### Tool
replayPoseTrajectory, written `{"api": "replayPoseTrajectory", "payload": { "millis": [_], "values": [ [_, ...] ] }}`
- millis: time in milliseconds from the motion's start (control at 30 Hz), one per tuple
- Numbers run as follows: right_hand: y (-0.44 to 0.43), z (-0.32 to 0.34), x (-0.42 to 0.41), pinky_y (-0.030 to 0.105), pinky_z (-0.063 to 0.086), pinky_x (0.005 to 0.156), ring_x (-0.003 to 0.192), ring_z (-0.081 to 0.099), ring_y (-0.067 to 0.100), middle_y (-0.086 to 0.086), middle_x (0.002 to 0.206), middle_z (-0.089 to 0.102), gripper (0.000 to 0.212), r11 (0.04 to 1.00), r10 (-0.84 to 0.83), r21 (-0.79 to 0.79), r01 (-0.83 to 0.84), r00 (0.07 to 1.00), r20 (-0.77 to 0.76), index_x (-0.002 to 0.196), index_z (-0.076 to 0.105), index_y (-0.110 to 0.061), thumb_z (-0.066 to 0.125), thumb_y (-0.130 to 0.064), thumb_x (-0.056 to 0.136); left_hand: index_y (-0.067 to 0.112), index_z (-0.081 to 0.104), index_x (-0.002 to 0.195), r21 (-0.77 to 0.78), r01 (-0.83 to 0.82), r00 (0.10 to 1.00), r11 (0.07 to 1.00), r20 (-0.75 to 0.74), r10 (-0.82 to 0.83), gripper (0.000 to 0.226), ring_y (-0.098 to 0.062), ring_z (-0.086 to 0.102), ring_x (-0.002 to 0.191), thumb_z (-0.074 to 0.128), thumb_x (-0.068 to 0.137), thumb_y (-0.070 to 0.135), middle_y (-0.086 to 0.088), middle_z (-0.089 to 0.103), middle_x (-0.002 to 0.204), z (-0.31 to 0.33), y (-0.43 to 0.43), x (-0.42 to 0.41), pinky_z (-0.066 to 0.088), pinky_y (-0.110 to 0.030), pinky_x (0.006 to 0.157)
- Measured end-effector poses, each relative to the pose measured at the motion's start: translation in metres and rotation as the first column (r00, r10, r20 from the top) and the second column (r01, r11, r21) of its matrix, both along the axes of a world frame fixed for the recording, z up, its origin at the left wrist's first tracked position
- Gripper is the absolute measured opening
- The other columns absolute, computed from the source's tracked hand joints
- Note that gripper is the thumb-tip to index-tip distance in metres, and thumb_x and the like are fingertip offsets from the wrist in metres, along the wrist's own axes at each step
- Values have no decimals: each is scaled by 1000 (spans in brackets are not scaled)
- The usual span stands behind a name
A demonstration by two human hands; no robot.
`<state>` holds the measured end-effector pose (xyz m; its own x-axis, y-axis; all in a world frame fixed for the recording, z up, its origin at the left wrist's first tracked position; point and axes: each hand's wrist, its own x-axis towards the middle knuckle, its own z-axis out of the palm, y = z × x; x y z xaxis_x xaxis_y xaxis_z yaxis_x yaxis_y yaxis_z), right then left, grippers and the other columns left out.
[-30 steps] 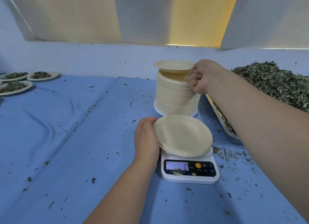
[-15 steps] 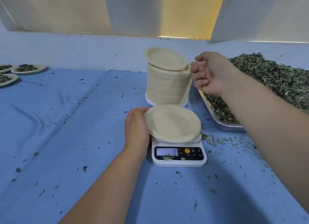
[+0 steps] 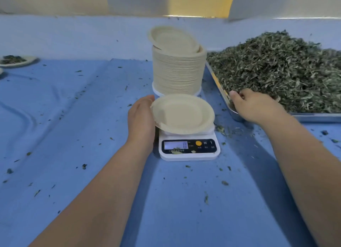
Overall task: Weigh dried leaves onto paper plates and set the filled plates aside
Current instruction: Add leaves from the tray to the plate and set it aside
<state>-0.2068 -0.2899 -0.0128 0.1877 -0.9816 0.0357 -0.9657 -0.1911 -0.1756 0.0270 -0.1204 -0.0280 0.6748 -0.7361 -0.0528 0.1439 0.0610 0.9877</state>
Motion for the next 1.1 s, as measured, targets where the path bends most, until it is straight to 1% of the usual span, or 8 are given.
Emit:
{"api": "replayPoseTrajectory", "payload": {
  "millis": [100, 233, 367, 500, 600, 767, 967, 1100],
  "values": [
    [3, -2, 4, 47, 46, 82, 102, 57, 33, 12, 120, 60, 76, 998, 67, 20, -65, 992, -107, 132, 53, -22, 10, -75, 96, 19, 71, 89, -14, -6, 1000, 1000, 1, 6, 21, -7, 66, 84, 58, 74, 24, -9, 67, 95, -6, 1, 2, 53, -35, 70],
    [8, -6, 6, 38, 47, 65, 75, 57, 26, 7, 86, 61, 62, 984, 136, -107, -141, 989, -60, 99, 60, -18, 20, -64, 102, 34, 74, 106, -9, 7, 1000, 1000, 8, -7, 48, -15, 69, 109, 61, 63, 17, 9, 72, 118, -12, -3, 7, 57, -40, 98],
    [8, -9, 6, 36, 41, 59, 73, 55, 28, 10, 80, 59, 51, 963, 177, -212, -167, 984, 29, 87, 54, -15, 29, -57, 103, 32, 75, 103, -6, 5, 999, 1000, 37, -5, 49, -18, 71, 104, 60, 60, 14, 10, 76, 106, -14, -4, 7, 57, -47, 99],
    [8, -9, 7, 50, 42, 85, 114, 48, 36, 11, 113, 59, 62, 970, 142, -190, -154, 987, -76, 118, 55, -23, 20, -70, 98, 31, 77, 102, -10, 6, 1000, 1000, 26, -5, 46, -19, 70, 108, 60, 62, 14, 6, 75, 111, -14, -5, 6, 56, -48, 101],
    [7, -12, 5, 42, 42, 75, 92, 53, 30, 5, 103, 60, 70, 974, 188, -109, -199, 977, -105, 113, 57, -28, 11, -78, 94, 31, 77, 97, -22, -3, 999, 1000, 32, 4, 41, -18, 69, 106, 60, 63, 15, 6, 75, 109, -13, -4, 5, 56, -45, 100],
    [9, -17, 5, 29, 35, 54, 62, 55, 24, 4, 70, 60, 63, 943, 165, -286, -169, 986, -39, 74, 55, -20, 23, -67, 100, 29, 77, 91, -43, -42, 999, 998, 29, 44, 35, -16, 67, 98, 56, 65, 17, -1, 73, 113, -13, -4, 3, 56, -36, 83],
    [8, -19, 5, 28, 31, 53, 62, 50, 19, 0, 71, 57, 45, 942, 146, -315, -117, 987, 70, 78, 48, -24, 35, -63, 98, 31, 76, 87, -28, -47, 999, 999, 12, 47, 30, -24, 66, 112, 54, 68, 20, 0, 71, 119, -12, -4, 4, 54, -46, 99],
    [6, -17, 4, 34, 36, 61, 70, 54, 23, -3, 76, 56, 41, 965, 130, -237, -109, 989, 75, 90, 48, -27, 33, -65, 97, 34, 76, 82, -20, -10, 1000, 1000, 17, 10, 29, -18, 68, 100, 52, 70, 20, 0, 73, 114, -13, -4, 3, 55, -44, 95]
  ]
}}
